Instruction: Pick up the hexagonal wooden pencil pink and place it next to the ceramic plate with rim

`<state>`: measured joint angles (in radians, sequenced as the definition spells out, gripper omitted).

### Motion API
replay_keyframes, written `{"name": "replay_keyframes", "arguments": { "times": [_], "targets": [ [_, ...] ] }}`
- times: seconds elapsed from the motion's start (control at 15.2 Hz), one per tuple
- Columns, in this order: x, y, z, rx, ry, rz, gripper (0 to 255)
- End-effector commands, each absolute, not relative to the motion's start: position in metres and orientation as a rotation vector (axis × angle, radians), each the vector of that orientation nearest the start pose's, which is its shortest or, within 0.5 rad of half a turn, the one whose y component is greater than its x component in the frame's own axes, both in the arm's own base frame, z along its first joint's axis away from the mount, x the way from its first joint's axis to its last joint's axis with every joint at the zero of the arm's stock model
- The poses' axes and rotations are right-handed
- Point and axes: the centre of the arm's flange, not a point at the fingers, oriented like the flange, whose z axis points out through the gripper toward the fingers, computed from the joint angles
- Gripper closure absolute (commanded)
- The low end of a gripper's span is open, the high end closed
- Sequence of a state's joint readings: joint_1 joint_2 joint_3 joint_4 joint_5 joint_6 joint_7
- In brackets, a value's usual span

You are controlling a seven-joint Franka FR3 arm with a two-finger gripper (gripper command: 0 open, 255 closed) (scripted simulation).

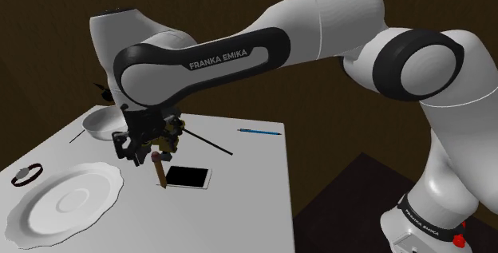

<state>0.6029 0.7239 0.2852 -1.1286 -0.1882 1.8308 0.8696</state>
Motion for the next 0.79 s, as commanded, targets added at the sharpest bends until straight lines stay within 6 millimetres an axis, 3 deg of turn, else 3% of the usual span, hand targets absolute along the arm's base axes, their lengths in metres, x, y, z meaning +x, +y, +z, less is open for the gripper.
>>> {"name": "replay_keyframes", "arguments": {
  "times": [0.0, 0.26, 0.73],
  "targets": [
    [0.530, 0.528, 0.391, -3.136, 0.003, 0.003, 0],
    [0.530, 0.528, 0.441, -3.136, 0.003, 0.003, 0],
    [0.530, 0.528, 0.441, -3.136, 0.003, 0.003, 0]
  ]
}}
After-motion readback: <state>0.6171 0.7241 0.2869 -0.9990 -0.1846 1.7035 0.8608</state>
